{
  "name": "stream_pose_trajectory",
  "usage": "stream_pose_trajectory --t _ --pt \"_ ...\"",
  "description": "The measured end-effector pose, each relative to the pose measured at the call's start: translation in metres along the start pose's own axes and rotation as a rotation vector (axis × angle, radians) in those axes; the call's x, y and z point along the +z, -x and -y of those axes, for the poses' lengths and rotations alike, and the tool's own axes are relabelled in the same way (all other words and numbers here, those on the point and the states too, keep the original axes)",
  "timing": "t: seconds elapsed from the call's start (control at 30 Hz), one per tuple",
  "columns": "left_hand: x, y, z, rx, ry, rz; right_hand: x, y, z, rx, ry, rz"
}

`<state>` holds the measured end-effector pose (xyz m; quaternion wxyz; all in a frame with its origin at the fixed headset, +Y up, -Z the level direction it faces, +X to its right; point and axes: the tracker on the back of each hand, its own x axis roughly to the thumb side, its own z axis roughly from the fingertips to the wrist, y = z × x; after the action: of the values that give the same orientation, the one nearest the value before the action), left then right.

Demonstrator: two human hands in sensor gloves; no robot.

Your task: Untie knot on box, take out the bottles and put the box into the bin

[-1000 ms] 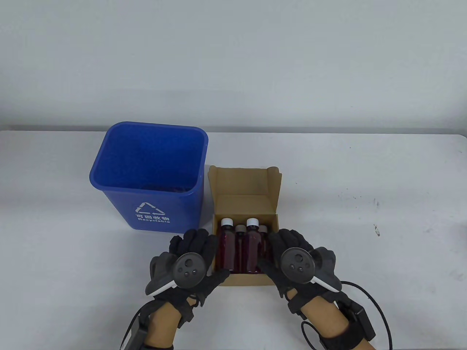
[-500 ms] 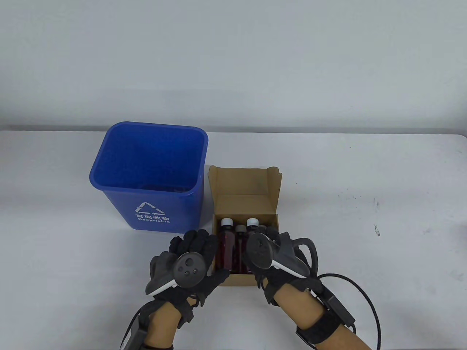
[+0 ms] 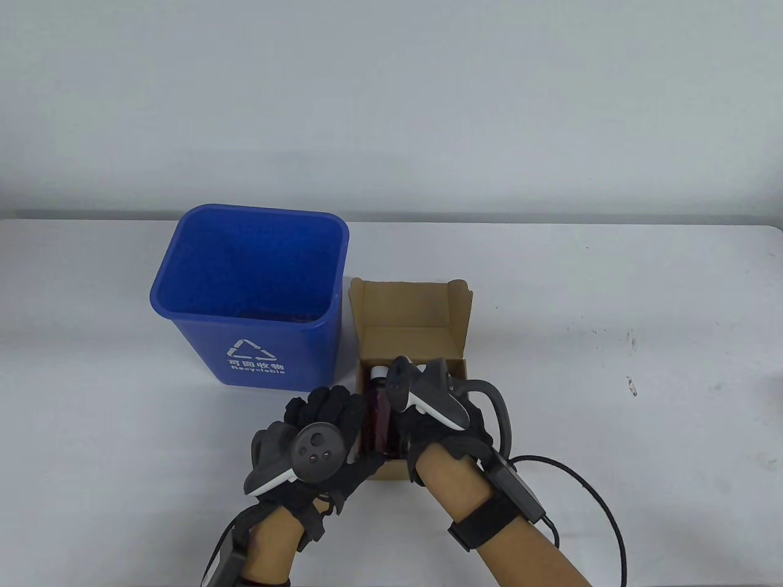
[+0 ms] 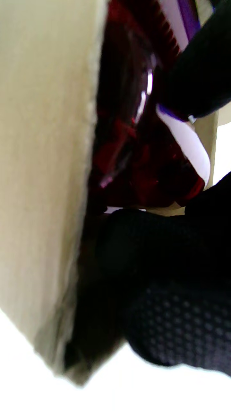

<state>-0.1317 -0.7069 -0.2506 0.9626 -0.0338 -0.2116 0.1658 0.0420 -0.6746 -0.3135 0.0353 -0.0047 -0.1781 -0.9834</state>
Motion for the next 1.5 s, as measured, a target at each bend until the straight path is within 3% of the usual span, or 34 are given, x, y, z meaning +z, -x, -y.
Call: stream_pose_trajectory --t 0.17,0.3,0.7,1.27,1.5 --pt "0.0 0.0 0.0 0.002 0.001 -0.001 -0.008 -0.001 -0.002 -0.037 -0.11 -0.073" --pt "0.0 0.0 0.0 0.005 0.0 -0.001 -0.013 -0.004 -0.006 -0.046 -0.132 -0.113" --pt "0.0 0.001 0.0 0.014 0.003 -0.005 -0.021 -0.008 -0.013 0.018 -0.057 -0.222" --pt "0.001 0.004 -0.001 0.006 0.029 -0.032 -0.011 0.006 0.005 -0.145 -0.01 -0.138" --pt "0.001 0.003 -0.001 0.017 0.033 -0.029 -0.005 0.03 0.01 -0.351 -0.004 -0.037"
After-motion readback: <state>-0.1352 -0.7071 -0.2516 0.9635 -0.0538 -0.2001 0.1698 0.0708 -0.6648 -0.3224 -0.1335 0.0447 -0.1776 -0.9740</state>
